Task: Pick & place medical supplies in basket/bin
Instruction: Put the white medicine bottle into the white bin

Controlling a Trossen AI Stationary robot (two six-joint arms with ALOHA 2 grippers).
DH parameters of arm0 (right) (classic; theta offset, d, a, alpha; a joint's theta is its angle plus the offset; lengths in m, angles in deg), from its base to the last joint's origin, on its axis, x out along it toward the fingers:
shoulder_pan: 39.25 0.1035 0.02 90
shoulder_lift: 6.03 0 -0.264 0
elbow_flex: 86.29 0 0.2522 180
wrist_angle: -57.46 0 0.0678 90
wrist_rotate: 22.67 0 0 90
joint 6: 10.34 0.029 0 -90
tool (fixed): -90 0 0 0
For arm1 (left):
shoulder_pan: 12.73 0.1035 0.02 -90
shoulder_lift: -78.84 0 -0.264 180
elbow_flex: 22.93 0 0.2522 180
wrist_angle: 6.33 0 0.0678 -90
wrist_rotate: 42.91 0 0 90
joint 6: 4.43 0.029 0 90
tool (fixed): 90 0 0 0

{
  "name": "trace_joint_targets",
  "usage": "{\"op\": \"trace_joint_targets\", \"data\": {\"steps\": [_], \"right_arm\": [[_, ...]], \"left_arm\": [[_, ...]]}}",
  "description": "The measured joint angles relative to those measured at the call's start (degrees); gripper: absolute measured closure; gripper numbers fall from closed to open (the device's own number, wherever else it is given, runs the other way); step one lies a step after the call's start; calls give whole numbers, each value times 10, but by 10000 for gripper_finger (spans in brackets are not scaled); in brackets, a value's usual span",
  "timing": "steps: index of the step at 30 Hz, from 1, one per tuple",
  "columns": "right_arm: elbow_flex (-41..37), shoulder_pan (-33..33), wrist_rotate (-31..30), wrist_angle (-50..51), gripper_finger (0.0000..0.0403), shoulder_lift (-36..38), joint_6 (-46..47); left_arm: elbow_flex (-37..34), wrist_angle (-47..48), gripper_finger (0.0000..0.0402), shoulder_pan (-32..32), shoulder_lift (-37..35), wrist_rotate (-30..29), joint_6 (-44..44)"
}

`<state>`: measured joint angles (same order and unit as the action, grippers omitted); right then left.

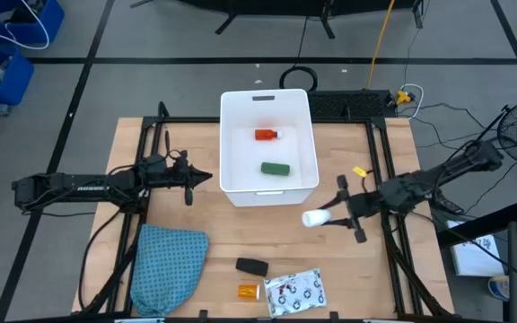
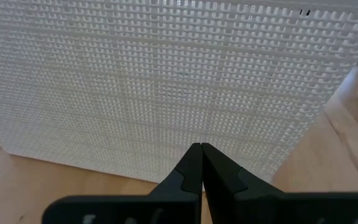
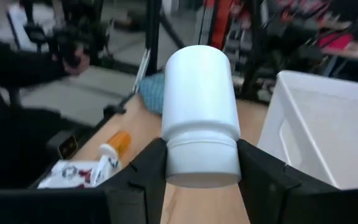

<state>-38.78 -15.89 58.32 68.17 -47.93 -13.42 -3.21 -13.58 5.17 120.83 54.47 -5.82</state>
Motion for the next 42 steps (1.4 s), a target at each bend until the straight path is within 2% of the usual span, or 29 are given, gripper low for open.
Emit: {"op": "trace_joint_targets", "data": {"steps": [3,10,14,16,22,29,32,35,37,42], "right_arm": [[-52,6,-28,-26,247,61,-10],[-115,6,-34,-34,253,168,-8],[-121,0,-89,-93,245,175,-23],[-105,-13,-91,-116,241,160,-53],[30,-88,-89,-86,253,72,-134],[282,-254,-80,117,251,-87,-235],[369,-347,-11,169,250,-156,-262],[433,-436,111,187,253,-224,-251],[461,-478,171,187,253,-269,-245],[484,-543,245,189,253,-385,-315]], "left_arm": [[0,0,394,0,0,0,-3],[0,0,394,0,0,0,0],[0,-1,394,0,0,0,0],[0,-1,394,0,0,-1,1],[0,-2,394,0,0,-1,11],[0,-2,394,0,0,-1,12],[0,-2,394,0,0,-1,12],[0,-2,394,0,0,-1,20],[0,-1,394,0,0,-1,28],[0,2,394,0,0,-1,50]]}}
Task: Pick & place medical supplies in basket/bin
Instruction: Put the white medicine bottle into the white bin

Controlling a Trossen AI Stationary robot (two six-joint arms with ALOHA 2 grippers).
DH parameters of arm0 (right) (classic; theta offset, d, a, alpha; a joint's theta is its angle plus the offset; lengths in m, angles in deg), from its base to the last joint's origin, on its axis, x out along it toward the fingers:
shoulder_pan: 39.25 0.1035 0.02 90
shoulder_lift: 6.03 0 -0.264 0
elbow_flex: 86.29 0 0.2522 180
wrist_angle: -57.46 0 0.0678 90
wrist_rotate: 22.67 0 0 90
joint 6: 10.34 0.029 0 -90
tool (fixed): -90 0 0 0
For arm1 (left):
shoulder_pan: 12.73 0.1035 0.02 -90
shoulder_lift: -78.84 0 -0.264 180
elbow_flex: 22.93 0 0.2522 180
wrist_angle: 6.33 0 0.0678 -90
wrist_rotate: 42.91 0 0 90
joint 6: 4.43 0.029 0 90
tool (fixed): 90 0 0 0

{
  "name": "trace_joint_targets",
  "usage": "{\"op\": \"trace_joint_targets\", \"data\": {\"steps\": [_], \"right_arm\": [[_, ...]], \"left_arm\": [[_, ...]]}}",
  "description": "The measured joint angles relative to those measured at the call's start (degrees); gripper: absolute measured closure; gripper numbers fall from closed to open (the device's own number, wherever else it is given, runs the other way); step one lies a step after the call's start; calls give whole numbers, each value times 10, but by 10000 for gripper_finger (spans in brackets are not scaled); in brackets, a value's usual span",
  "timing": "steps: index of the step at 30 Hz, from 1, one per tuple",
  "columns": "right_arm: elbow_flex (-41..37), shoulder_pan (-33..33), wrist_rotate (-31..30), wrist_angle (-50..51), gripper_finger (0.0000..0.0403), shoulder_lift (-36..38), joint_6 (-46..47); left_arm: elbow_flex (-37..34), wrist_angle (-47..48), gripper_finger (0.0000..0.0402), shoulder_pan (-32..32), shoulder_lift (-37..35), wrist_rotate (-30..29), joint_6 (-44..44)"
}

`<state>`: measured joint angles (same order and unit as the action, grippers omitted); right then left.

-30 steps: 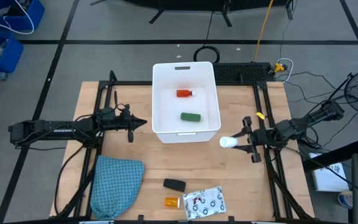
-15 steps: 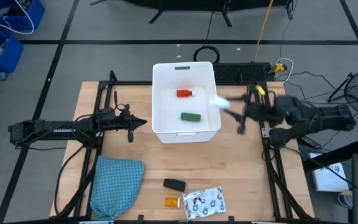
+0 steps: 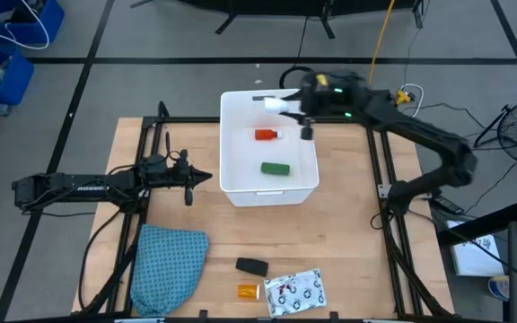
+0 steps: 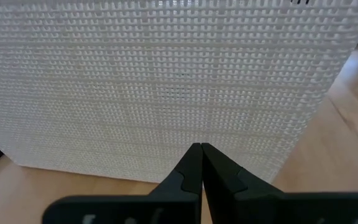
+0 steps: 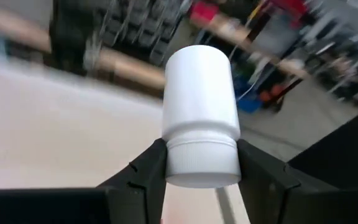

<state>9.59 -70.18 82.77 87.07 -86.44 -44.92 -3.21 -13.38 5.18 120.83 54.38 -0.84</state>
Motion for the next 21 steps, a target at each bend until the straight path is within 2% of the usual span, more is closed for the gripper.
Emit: {"op": "trace_joint_targets", "data": {"steps": [8,21], "right_arm": [[0,-6,13,-10,253,-147,-100],[0,-5,13,-10,250,-276,-130]], "left_arm": [[0,2,394,0,0,0,38],[0,23,394,0,0,0,36]]}}
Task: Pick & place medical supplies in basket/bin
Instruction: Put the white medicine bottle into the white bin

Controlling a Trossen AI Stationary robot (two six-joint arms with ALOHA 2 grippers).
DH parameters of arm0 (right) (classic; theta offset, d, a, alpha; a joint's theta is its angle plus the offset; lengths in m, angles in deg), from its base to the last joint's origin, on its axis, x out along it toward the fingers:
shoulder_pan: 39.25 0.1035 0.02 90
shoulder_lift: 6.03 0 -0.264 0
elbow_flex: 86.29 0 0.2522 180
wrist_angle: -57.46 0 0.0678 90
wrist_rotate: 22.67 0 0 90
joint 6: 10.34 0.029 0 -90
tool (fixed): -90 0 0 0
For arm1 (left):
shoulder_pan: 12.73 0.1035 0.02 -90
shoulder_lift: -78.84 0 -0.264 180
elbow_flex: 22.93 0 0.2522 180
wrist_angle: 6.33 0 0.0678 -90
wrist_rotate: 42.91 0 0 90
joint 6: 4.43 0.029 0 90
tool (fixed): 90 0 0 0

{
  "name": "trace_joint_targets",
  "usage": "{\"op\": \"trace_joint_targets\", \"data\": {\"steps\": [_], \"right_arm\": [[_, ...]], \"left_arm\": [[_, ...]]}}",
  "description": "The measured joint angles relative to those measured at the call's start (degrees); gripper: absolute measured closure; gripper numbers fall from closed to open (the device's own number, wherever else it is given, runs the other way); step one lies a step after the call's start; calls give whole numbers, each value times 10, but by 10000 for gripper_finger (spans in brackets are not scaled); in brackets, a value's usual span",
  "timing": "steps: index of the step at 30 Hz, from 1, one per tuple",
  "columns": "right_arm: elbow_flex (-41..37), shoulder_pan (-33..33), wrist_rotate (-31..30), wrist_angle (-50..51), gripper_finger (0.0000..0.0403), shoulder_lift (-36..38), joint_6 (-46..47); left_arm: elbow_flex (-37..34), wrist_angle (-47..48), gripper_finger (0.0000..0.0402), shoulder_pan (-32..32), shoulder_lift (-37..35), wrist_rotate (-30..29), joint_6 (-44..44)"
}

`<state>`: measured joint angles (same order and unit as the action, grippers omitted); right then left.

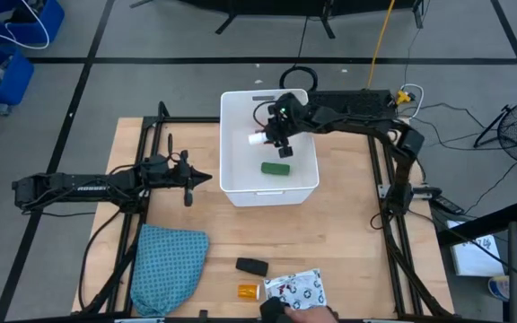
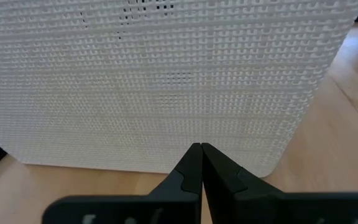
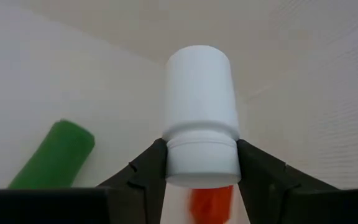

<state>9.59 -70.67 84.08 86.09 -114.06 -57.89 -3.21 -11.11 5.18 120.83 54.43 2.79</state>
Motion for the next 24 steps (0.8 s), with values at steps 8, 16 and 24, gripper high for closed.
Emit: {"op": "trace_joint_targets", "data": {"steps": [8,16,24], "right_arm": [[3,0,1,9,251,-42,-2],[2,0,-3,15,249,-44,-1],[-1,15,-33,-66,249,15,15]], "left_arm": [[0,0,394,0,0,0,-2],[0,-1,394,0,0,0,-3],[0,-1,394,0,0,0,-3]]}}
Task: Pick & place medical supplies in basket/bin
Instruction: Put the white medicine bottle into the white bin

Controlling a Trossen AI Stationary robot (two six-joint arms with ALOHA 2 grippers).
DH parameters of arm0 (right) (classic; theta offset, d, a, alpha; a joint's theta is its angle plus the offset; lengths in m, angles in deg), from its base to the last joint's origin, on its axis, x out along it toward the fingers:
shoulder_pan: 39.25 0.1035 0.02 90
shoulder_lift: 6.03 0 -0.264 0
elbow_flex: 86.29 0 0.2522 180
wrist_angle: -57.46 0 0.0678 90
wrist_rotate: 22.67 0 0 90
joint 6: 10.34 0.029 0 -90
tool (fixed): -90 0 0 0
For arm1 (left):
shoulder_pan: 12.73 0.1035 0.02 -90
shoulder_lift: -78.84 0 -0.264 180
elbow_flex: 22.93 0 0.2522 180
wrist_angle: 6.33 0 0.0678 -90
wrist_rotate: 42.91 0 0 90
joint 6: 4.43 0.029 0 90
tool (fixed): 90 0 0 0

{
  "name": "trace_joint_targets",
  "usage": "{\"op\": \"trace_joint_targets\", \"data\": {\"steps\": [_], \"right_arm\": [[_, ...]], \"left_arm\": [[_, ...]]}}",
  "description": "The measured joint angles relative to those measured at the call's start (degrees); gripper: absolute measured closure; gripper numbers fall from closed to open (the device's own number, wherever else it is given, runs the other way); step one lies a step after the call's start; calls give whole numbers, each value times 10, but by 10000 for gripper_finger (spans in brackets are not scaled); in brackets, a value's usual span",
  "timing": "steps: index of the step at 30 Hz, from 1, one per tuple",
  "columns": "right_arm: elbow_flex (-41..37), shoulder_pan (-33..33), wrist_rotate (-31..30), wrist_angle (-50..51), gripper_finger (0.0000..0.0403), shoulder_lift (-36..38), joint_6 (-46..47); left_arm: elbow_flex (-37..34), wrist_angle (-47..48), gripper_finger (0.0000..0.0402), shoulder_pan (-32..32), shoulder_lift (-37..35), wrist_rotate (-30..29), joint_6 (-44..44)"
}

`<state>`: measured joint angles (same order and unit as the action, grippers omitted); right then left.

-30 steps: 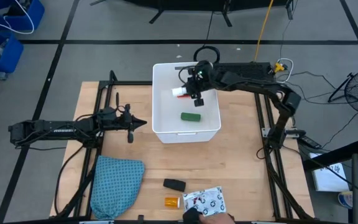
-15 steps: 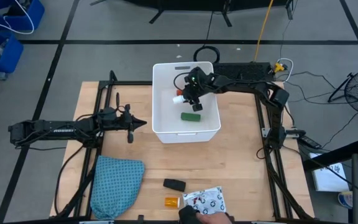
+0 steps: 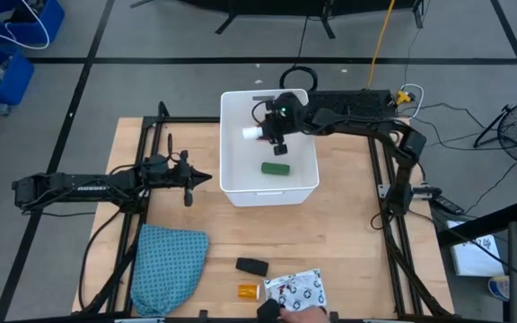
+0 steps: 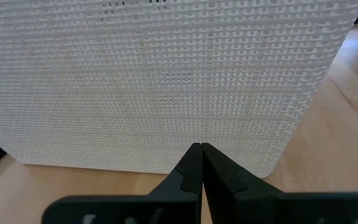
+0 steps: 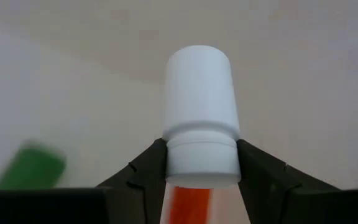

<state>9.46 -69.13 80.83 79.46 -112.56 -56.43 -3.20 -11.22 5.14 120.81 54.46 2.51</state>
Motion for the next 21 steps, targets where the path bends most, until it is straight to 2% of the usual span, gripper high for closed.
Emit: {"op": "trace_joint_targets", "data": {"steps": [4,8,11,18,21], "right_arm": [[5,13,1,-11,249,28,-8],[45,19,0,2,249,27,-7],[75,25,0,-3,250,8,3],[80,28,-7,1,250,-62,66],[80,31,-47,22,250,-88,88]], "left_arm": [[0,0,394,0,0,0,0],[0,-4,394,0,0,0,4],[0,-11,394,0,0,0,16],[0,-13,394,1,0,-5,20],[0,-12,394,1,0,-4,20]]}}
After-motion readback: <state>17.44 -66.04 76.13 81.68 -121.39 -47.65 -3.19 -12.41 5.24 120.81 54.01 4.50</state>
